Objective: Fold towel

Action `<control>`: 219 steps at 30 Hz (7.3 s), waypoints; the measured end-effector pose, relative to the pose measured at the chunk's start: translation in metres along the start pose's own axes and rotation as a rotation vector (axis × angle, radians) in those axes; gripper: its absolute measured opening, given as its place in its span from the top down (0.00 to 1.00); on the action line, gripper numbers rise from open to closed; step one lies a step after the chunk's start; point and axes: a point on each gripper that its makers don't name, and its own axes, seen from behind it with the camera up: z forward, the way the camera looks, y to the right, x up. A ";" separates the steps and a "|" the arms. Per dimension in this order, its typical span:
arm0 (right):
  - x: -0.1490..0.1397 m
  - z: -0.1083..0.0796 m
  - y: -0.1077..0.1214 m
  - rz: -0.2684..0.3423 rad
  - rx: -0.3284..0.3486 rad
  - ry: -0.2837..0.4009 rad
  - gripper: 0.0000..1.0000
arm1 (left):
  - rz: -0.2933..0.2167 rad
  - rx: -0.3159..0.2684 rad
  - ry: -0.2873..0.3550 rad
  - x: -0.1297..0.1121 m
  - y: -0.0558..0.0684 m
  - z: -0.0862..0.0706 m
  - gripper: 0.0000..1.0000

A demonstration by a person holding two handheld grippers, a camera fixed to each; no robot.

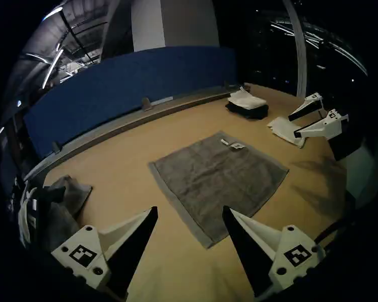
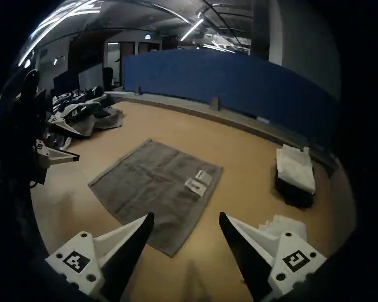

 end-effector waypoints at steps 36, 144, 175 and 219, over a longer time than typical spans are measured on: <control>-0.088 0.043 -0.017 -0.026 0.043 -0.206 0.14 | 0.065 -0.146 -0.268 -0.086 0.028 0.035 0.18; 0.007 -0.051 -0.026 0.085 0.093 -0.134 0.94 | -0.107 -0.073 -0.202 0.005 0.034 -0.043 0.92; 0.007 -0.064 -0.020 0.096 0.085 -0.134 0.94 | -0.108 -0.069 -0.184 0.018 0.048 -0.059 0.92; 0.005 0.032 0.025 0.173 0.051 -0.196 0.94 | -0.127 -0.071 -0.216 0.019 -0.001 0.047 0.92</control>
